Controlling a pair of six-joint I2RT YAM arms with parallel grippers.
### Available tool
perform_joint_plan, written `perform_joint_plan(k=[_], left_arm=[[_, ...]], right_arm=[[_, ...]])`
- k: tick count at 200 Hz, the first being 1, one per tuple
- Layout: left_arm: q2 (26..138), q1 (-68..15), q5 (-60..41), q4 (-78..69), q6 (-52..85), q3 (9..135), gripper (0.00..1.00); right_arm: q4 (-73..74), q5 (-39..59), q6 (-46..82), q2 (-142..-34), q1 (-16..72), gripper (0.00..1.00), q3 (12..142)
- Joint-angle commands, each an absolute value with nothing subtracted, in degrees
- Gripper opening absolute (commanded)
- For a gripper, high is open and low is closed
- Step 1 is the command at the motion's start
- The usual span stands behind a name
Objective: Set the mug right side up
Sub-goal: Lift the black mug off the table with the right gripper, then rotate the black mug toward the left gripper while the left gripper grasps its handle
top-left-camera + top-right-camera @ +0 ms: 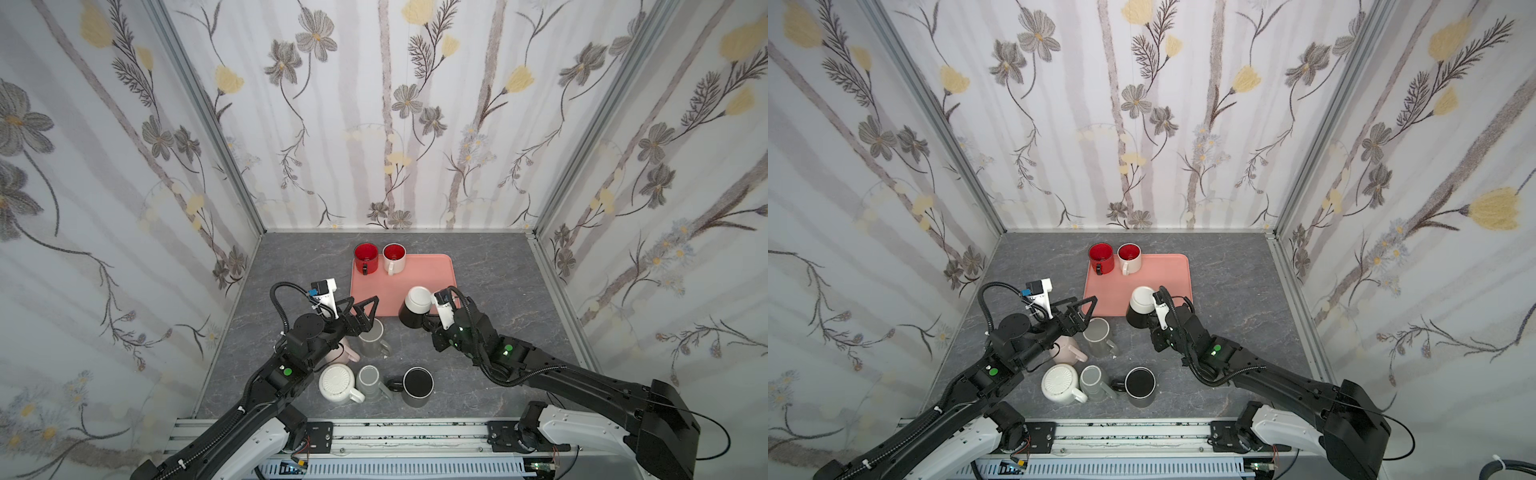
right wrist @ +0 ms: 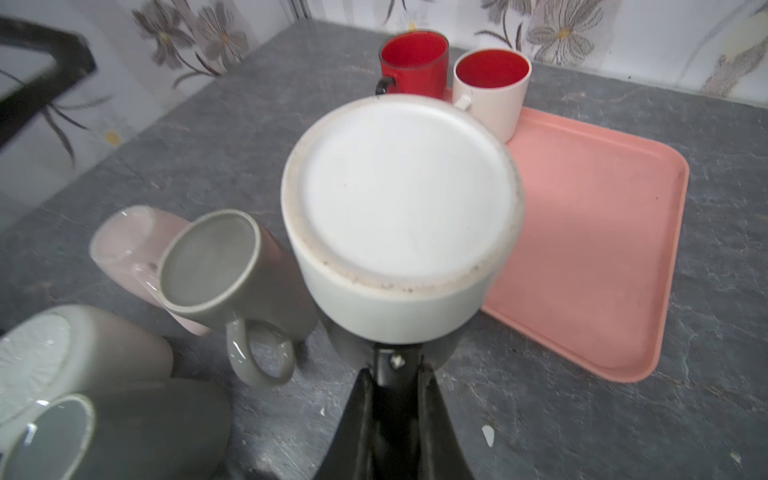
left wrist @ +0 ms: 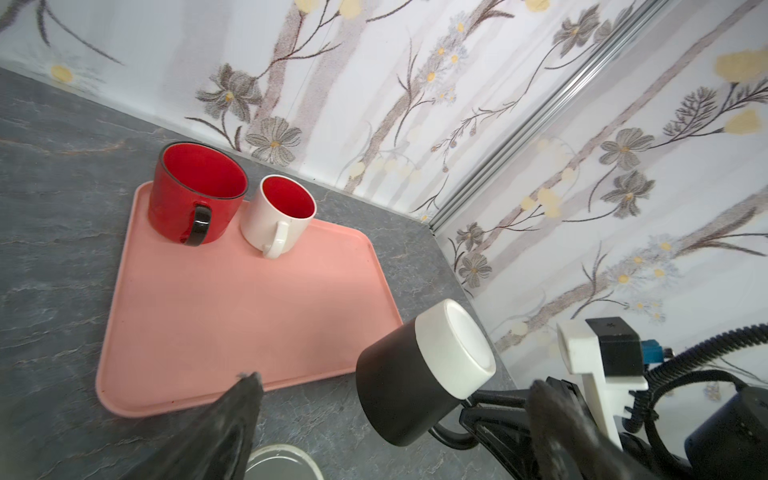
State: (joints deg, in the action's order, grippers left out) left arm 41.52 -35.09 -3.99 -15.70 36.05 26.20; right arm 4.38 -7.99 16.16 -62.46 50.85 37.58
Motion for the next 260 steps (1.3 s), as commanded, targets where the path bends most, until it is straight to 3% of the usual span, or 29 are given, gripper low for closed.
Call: perform_joint_plan(k=[1, 59, 98, 145, 199, 260], left_arm=[[41.39, -35.05, -8.96, -24.74, 37.88, 25.14, 0.96], [40.44, -35.05, -14.08, -35.82, 41.72, 21.89, 0.76], [39.73, -35.15, -15.31, -42.51, 43.41, 20.24, 0.73], [40.20, -35.16, -15.34, -51.54, 44.71, 19.67, 0.57], [42.20, -35.59, -15.95, -64.80, 46.14, 19.07, 0.49], [42.71, -35.89, -14.86, -67.15, 46.07, 19.50, 0.34]], right_arm=[[18.48, -4.82, 20.22, -61.21, 50.71, 0.00, 39.28], [46.76, 1.28, 30.67, -63.70, 50.60, 0.00, 39.71], [61.90, 5.32, 37.00, -69.46, 51.47, 0.00, 42.10], [72.15, 8.01, 43.87, -75.68, 54.02, 0.00, 45.43], [76.74, 8.36, 47.22, -79.57, 57.01, 0.00, 46.75], [78.12, 8.59, 48.98, -82.37, 59.04, 0.00, 46.87]])
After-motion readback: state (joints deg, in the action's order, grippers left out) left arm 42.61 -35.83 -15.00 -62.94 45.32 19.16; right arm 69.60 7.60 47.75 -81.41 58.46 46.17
